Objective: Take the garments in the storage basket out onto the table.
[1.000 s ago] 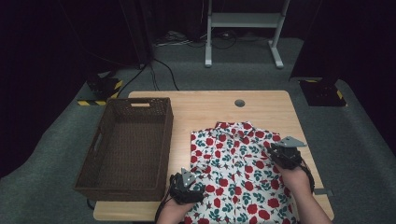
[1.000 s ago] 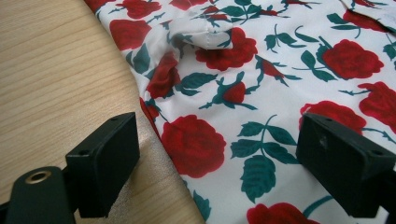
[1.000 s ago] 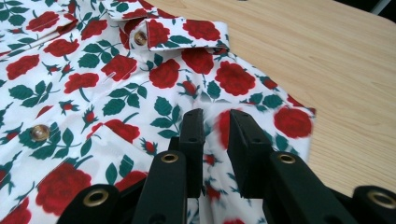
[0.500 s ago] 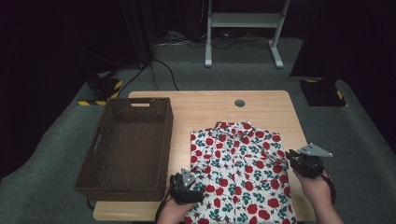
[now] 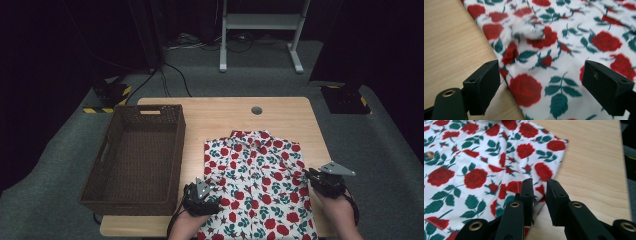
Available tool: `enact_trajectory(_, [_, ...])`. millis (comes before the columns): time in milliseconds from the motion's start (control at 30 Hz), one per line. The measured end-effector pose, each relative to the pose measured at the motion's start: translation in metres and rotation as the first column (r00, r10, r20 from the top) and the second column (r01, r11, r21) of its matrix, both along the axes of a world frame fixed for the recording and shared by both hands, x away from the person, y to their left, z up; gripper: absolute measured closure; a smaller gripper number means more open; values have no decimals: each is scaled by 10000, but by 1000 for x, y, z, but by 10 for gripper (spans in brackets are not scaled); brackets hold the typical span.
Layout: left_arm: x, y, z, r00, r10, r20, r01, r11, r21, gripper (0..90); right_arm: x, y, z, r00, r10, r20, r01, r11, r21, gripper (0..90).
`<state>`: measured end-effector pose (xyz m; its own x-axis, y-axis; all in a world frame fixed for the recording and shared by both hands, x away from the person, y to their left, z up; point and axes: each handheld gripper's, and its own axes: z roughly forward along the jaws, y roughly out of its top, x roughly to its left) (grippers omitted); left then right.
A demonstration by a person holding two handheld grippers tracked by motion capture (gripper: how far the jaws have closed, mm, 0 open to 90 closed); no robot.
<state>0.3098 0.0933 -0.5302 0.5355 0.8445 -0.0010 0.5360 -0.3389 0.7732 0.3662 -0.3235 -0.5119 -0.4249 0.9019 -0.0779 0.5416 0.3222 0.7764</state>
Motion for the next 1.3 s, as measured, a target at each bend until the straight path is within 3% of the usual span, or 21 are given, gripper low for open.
enact_trajectory(100, [8, -3, 11, 9998, -54, 179, 58, 9997, -228, 152, -1, 6, -6, 9998, 170, -122, -170, 9999, -9, 760])
enact_trajectory(233, [26, -14, 17, 9997, -222, -66, 220, 9993, -306, 152, -1, 12, -14, 9993, 267, -278, -269, 9996, -72, 752])
enact_trajectory(400, [49, -27, 8, 9986, -252, -457, 250, 9997, -44, 157, 0, 14, -22, 9987, 232, -451, -236, 9997, -82, 732])
enact_trajectory(533, [59, -30, -2, 9960, -148, -886, 161, 9998, 143, 160, 1, 13, -23, 9988, 140, -474, -138, 9999, 63, 722])
enact_trajectory(600, [60, -31, -7, 9953, -123, -959, 139, 9998, 165, 160, 1, 12, -24, 9986, 115, -520, -106, 9998, 181, 722])
enact_trajectory(733, [58, -34, -10, 9977, -96, -678, 127, 9989, 444, 145, 1, 12, -24, 9987, 173, -489, -161, 9996, 252, 724])
enact_trajectory(1100, [52, -40, -11, 9974, 110, -710, -76, 9989, 470, 117, 8, 8, -24, 9976, 367, -582, -344, 9986, 402, 718])
enact_trajectory(1300, [44, -41, -10, 9971, 16, -764, 23, 9987, 510, 107, 2, 6, -26, 9982, 341, -499, -317, 9983, 491, 718])
